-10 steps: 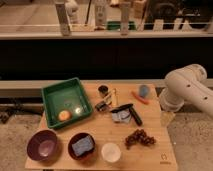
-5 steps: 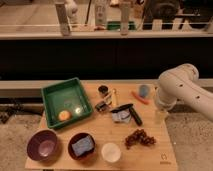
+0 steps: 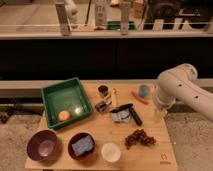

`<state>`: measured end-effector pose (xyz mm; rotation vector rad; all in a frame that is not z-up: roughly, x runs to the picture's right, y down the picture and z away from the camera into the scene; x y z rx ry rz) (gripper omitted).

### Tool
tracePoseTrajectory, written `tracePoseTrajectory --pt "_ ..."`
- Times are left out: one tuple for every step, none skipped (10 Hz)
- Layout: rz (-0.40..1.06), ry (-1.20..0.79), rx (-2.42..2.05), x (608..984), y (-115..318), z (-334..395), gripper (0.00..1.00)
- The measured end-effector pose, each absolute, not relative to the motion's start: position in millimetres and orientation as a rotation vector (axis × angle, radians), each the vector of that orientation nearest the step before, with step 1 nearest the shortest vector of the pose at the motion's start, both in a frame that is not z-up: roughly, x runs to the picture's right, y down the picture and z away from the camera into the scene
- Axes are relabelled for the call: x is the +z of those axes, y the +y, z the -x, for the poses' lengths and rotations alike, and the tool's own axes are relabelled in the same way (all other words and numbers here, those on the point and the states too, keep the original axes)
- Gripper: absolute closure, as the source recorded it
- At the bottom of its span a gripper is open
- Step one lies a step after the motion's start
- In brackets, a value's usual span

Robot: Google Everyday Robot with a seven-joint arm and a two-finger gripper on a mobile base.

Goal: Wipe table surface with eraser

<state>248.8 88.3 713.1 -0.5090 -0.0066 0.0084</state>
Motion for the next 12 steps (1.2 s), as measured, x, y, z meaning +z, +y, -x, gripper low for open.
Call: tracePoseTrajectory --pt "0.504 -0.016 0.0 716.9 85.9 -237.0 0.2" --pt "0.501 -0.018 -0.003 718.9 86.0 -236.3 0.2" --pt "0.494 -0.019 -0.012 721.0 84.2 -238.0 0.2" --pt "0.491 -0.026 -0.022 723.7 82.4 -236.4 0.2" --pt "0.489 -0.03 -0.024 727.9 81.2 -236.5 0.2" --pt "0.487 -0.031 -0.026 730.0 80.1 -236.9 0.2" --pt "0.484 -0.035 -0.03 732.8 79.6 -234.3 0.2" --pt "0.482 -0.041 -0.037 735.7 78.4 -228.8 0.2" --pt "0.48 -0.043 -0.041 737.8 78.3 -226.7 0.2" --pt "0.475 -0.046 -0.047 740.1 76.8 -226.9 0.2" --pt "0.472 -0.047 -0.052 743.1 75.6 -227.9 0.2" --pt "0.47 -0.053 -0.057 745.8 74.0 -225.8 0.2"
